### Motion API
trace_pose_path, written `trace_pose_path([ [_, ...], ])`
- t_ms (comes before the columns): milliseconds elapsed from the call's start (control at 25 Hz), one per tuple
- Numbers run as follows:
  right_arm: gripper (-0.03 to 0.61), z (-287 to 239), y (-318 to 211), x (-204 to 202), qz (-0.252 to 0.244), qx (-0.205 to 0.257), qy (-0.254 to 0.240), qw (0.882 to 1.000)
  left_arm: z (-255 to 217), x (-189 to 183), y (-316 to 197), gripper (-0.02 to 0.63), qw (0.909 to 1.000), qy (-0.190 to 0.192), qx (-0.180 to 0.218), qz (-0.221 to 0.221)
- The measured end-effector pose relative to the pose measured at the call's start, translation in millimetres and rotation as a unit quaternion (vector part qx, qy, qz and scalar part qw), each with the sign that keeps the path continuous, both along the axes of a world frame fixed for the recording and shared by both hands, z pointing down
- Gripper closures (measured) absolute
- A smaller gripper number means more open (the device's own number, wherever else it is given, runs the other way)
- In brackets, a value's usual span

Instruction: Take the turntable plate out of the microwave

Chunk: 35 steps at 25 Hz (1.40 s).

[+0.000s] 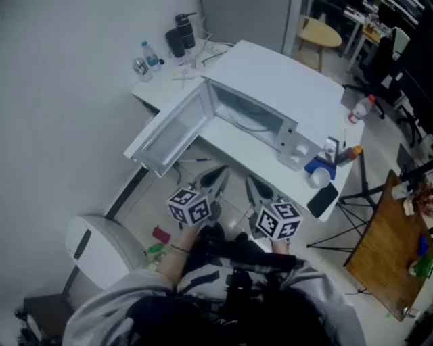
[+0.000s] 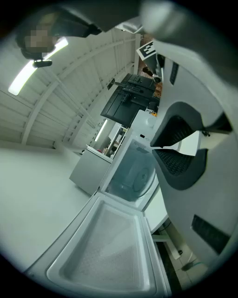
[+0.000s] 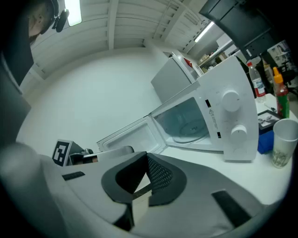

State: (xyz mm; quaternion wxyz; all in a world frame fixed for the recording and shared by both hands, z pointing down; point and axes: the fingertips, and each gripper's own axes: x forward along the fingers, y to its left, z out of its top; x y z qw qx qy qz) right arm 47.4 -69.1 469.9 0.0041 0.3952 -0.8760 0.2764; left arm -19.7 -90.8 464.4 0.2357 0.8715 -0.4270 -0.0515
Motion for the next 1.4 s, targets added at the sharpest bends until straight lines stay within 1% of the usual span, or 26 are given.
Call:
trace_pose_path([
  [280,0.583,10.1,-34.3,18.2,0.012,-0.014,0.005,1.0,16.0,10.3,-50.4,0.601,0.999,0.028,-0.032,0.01],
  [360,0.583,14.3,-47.6,21.7,0.023,-0.02,0.007,1.0,24.9,13.8,-67.5,0.561,0.9973,0.048,-0.052,0.021],
  [520,0.583,19.2,-74.6,25.8,0.046,-0.032,0.015,0.998,48.1,13.7,-106.7,0.548,0.9912,0.083,-0.1,0.025],
  [640,0.583,20.4,-94.9,21.1,0.058,-0.039,0.019,0.997,63.5,5.8,-137.4,0.535,0.9865,0.092,-0.134,0.021],
  [760,0.583,23.2,-112.1,15.4,0.065,-0.044,0.026,0.997,74.2,3.5,-163.5,0.525,0.9819,0.102,-0.158,0.023],
  [880,0.583,26.5,-121.8,7.5,0.062,-0.05,0.037,0.996,85.8,4.4,-183.1,0.506,0.9748,0.121,-0.186,0.026],
  [960,0.583,29.3,-126.4,3.7,0.062,-0.055,0.043,0.996,94.0,7.3,-194.8,0.482,0.9687,0.137,-0.205,0.028],
  [1040,0.583,31.5,-132.1,0.4,0.065,-0.058,0.051,0.995,103.0,10.5,-205.7,0.474,0.9635,0.144,-0.223,0.033],
  [1120,0.583,32.4,-138.0,-2.1,0.068,-0.06,0.056,0.994,110.5,11.0,-215.6,0.469,0.959,0.151,-0.238,0.032],
  [1280,0.583,35.1,-144.9,0.9,0.078,-0.064,0.062,0.993,120.5,11.5,-229.7,0.466,0.9464,0.18,-0.268,0.018],
  [1400,0.583,39.0,-148.8,3.6,0.088,-0.07,0.064,0.992,125.8,14.5,-238.7,0.466,0.939,0.194,-0.283,0.017],
])
